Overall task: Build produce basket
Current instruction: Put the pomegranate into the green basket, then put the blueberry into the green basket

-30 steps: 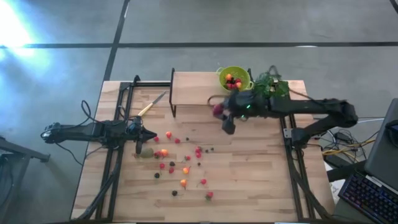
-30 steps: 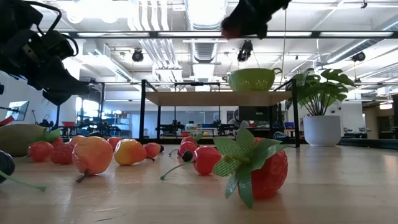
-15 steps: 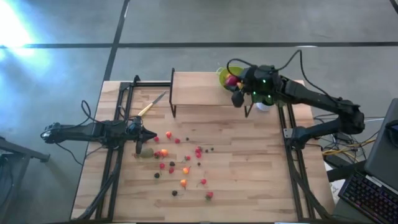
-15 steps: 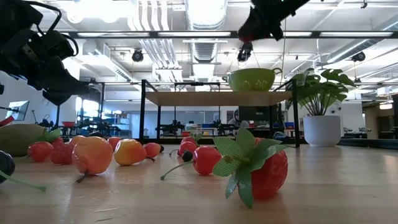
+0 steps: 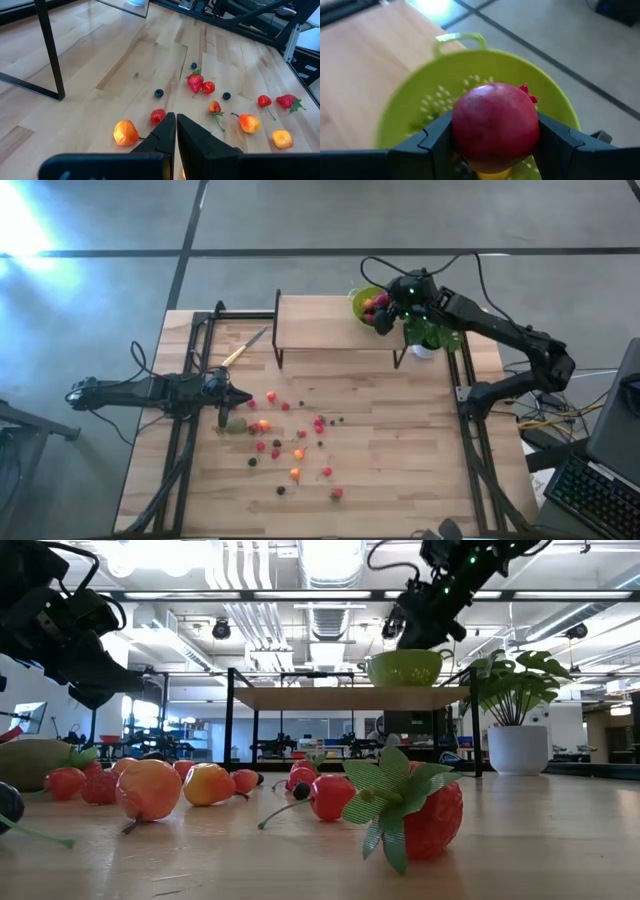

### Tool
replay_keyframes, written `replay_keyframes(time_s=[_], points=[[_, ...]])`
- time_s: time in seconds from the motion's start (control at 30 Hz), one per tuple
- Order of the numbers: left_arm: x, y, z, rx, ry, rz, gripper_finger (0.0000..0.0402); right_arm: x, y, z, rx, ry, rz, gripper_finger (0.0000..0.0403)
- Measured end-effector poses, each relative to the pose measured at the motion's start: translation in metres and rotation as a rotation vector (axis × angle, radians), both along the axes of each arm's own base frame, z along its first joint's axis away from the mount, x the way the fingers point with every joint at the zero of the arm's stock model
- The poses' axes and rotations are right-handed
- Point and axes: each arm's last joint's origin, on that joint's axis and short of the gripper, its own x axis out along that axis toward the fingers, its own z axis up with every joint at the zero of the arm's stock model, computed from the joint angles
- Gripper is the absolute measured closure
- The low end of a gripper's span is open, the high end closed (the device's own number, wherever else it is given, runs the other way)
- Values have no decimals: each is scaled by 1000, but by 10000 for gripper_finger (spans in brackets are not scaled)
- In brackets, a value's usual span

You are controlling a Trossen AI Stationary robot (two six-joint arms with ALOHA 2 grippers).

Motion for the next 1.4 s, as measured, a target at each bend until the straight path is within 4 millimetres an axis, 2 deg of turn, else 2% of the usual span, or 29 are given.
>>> replay_keyframes(time_s=[0.3,0.83,0.97,1.17,1.3,1.4], points=[[0,0,0,0,0,0,381,0,-12,-10,27,30,-34,201],[0,0,0,0,0,0,381,-4,-10,-10,38,48,-32,126],[0,0,0,0,0,0,381,-2,-8,1,15,38,-1,113],[0,0,0,0,0,0,381,6,11,27,-30,-22,83,106],[0,0,0,0,0,0,380,16,36,39,-54,-56,180,115],[0,0,0,0,0,0,381,26,60,41,-61,-59,273,129]])
